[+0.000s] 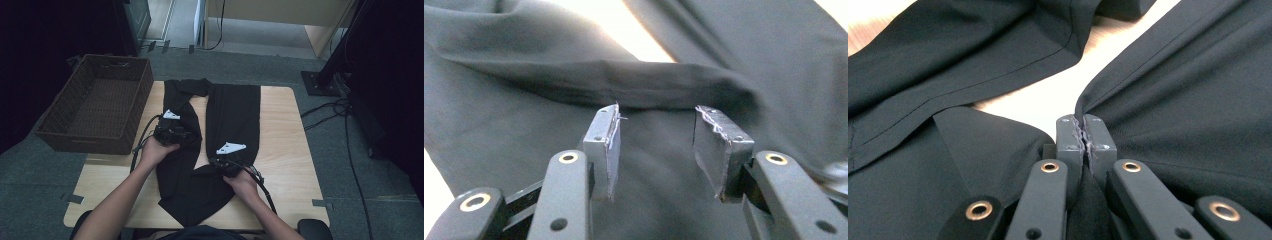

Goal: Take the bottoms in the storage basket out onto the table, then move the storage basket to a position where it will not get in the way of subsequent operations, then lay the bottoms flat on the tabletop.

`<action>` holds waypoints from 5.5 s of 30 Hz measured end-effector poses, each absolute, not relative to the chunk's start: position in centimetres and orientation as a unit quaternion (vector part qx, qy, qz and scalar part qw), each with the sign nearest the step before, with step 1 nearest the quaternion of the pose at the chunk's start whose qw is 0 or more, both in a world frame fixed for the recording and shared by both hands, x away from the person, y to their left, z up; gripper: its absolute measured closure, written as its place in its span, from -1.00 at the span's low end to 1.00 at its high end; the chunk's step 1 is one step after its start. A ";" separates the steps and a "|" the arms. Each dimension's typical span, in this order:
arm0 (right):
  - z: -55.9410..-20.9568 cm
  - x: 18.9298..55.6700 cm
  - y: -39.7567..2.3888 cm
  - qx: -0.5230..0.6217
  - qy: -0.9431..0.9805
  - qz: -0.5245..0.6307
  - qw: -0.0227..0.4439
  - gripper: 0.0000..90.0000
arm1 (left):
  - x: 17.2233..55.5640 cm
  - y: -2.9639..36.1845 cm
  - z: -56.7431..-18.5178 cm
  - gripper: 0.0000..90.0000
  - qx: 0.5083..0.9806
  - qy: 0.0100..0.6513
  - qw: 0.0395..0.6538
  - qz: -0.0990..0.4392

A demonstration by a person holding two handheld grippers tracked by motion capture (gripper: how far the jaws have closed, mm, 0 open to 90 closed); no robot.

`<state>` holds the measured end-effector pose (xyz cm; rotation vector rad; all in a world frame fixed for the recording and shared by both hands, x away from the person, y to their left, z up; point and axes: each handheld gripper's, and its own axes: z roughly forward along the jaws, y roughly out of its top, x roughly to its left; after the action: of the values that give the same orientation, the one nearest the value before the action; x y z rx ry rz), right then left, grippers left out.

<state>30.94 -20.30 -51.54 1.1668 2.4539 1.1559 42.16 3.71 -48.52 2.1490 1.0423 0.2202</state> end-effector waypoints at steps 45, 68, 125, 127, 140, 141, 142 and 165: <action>-52.1 30.4 -22.4 0.415 0.800 0.418 0.118 0.37 | 40.2 3.1 -51.3 1.00 0.862 0.328 0.381 0.065; -51.3 32.3 -22.9 0.426 0.789 0.417 0.150 0.23 | 39.6 3.6 -51.3 1.00 0.857 0.337 0.387 0.057; -52.0 35.2 -20.2 0.387 0.820 0.409 0.102 0.98 | 43.4 2.4 -48.3 0.13 0.823 0.389 0.410 0.056; -52.1 33.9 -20.0 0.379 0.822 0.414 0.103 0.97 | 44.1 1.2 -48.3 0.06 0.829 0.387 0.400 0.053; -52.2 30.0 -19.7 0.360 0.827 0.423 0.084 0.97 | 48.2 -4.6 -50.2 0.01 0.833 0.386 0.390 0.068; -52.2 29.8 -19.6 0.357 0.829 0.423 0.082 0.97 | 48.3 -4.8 -50.4 0.01 0.835 0.383 0.387 0.074; -52.2 29.5 -19.6 0.354 0.830 0.424 0.079 0.97 | 48.4 -4.9 -50.6 0.06 0.836 0.381 0.387 0.079; -49.1 30.3 -22.7 0.382 0.779 0.491 0.086 0.13 | 44.9 -0.6 -51.4 1.00 0.849 0.337 0.399 0.074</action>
<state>30.26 -22.66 -49.13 1.1372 2.3204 1.4619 44.94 -0.61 -51.43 2.1487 0.8539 0.1883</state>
